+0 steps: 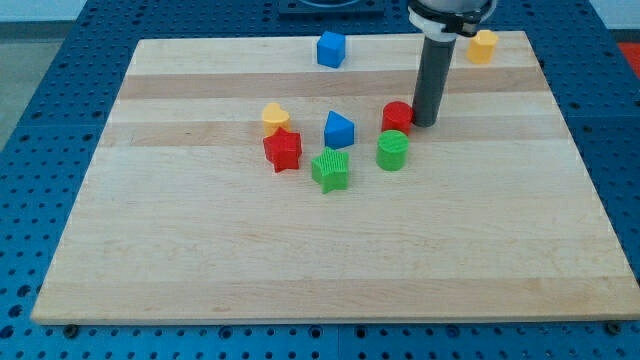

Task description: Move your arm to the top right

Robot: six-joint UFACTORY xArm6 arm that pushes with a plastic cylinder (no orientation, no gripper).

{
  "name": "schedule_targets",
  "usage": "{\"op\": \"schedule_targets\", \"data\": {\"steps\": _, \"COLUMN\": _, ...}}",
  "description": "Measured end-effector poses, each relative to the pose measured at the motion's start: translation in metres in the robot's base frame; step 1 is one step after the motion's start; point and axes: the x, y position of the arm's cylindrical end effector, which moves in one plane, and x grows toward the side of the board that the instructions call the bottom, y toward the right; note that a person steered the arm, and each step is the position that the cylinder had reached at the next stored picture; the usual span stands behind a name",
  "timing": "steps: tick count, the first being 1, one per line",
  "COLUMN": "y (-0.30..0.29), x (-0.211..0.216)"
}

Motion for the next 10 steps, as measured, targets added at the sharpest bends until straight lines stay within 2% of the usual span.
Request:
{"op": "schedule_targets", "data": {"steps": 3, "y": 0.088, "x": -0.044}}
{"op": "schedule_targets", "data": {"steps": 6, "y": 0.163, "x": -0.129}}
{"op": "schedule_targets", "data": {"steps": 7, "y": 0.162, "x": -0.158}}
{"op": "schedule_targets", "data": {"steps": 8, "y": 0.158, "x": -0.168}}
{"op": "schedule_targets", "data": {"steps": 10, "y": 0.138, "x": -0.153}}
